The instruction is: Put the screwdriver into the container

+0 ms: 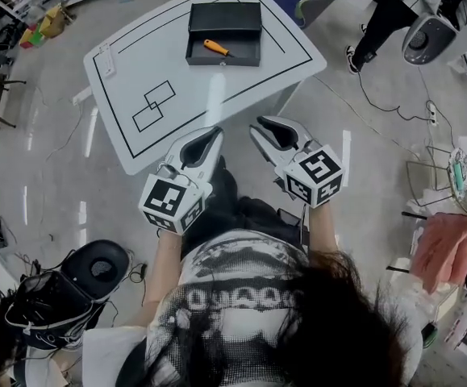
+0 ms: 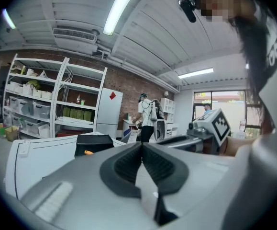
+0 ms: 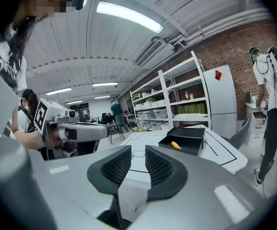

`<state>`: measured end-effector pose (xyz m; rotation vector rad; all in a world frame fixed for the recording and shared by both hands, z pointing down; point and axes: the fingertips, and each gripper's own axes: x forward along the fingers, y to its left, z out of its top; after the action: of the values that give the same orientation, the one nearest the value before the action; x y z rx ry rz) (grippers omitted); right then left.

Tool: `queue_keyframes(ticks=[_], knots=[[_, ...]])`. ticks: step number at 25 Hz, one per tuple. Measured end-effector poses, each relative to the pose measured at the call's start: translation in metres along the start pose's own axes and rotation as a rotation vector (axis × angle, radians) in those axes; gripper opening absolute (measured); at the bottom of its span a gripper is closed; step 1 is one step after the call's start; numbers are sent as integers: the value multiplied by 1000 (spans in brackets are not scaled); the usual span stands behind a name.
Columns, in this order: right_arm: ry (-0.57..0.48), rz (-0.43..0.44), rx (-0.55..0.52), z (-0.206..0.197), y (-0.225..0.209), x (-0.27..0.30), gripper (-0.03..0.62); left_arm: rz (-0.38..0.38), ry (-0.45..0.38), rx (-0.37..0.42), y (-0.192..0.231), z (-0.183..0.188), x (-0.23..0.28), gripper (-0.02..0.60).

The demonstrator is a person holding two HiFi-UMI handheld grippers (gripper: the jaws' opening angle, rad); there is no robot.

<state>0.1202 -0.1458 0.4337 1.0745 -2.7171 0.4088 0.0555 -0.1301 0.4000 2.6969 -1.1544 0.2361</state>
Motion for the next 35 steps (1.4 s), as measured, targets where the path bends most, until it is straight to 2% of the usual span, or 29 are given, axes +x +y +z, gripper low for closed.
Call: queue_keyframes(ticks=[4,9,18,35], knots=[[-8,20,-1,-9,23,-20,89,16,9,-7,-21,-11,-19,0],[-17,52,-11,-11,46,-35,84,37,-1,4,-39,-6,-40,0],[-50,78,-29,4,83,-37,72,62,-7,18,-40,2,-74,0],[-48,94,-43,16,181,17,-1,64,-26,0,17,-6,-166,0]])
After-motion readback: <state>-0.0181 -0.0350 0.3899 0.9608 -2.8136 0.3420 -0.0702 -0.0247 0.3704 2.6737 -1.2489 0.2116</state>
